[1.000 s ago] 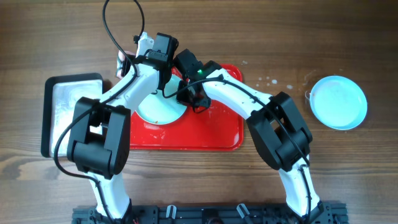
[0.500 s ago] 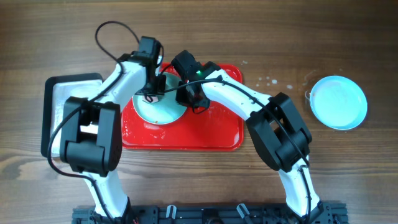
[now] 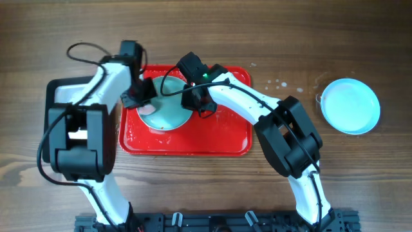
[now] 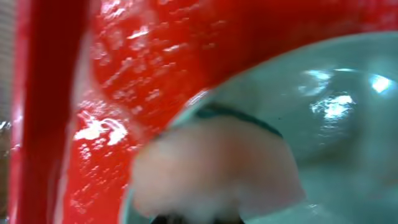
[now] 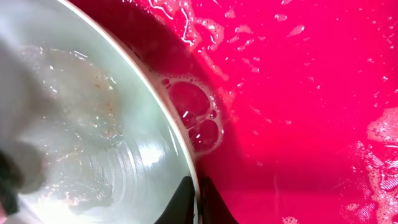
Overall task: Clean dirty plates on tray and stack at the side
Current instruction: 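Scrub the plate's face with the left gripper's sponge, then keep scrubbing the plate near its rim with the sponge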
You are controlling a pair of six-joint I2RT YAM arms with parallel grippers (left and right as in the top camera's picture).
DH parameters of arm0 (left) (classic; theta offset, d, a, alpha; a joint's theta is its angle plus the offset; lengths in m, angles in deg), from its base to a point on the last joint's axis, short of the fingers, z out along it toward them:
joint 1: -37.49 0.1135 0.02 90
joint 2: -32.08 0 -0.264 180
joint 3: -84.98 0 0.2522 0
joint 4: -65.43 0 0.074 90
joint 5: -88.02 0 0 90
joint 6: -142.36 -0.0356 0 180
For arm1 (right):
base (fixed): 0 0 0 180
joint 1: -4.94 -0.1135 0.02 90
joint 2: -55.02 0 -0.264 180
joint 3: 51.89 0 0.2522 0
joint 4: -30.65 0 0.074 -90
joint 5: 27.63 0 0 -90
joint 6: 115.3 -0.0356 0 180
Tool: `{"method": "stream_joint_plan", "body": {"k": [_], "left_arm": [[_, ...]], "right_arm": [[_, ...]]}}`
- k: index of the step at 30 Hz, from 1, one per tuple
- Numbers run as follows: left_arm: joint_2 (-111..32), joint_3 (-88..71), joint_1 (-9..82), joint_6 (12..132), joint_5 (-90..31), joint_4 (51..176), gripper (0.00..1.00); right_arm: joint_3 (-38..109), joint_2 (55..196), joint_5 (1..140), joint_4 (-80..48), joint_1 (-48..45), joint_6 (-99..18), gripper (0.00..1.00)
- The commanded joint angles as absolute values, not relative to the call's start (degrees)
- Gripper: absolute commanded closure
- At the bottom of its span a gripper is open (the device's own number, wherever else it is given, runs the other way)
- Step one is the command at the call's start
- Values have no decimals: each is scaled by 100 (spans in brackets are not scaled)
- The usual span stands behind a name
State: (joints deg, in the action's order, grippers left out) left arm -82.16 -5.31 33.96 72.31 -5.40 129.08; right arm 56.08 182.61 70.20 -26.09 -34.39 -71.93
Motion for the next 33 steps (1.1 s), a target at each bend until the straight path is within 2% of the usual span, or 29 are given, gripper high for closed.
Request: {"method": "stream_joint_plan", "body": {"k": [1,9,14,25,33], "left_arm": [[-8526,-650,3859,7397,-684,13743,96],[-8526,-1430,3958,6280,-1519,15216,96],[-8526,-2330,3960,5382,-2780,15706,96],[-8550,-1895,3855,5406,-2269,13918,96],[-8550,-966,3470,4890,-1862,13338,96]], "right_arm": [[5254,18769,6675,-2768,-3474,-7134,96],[5254,18769,6693,-2747,-3474,-7134,96],[5254,18769,6693,-2727,-3483,-7129,96],[5254,18769,6719,-2661,-3483,-7046,96],[5254,18769,6736,-2659,-3483,-7031,96]]}}
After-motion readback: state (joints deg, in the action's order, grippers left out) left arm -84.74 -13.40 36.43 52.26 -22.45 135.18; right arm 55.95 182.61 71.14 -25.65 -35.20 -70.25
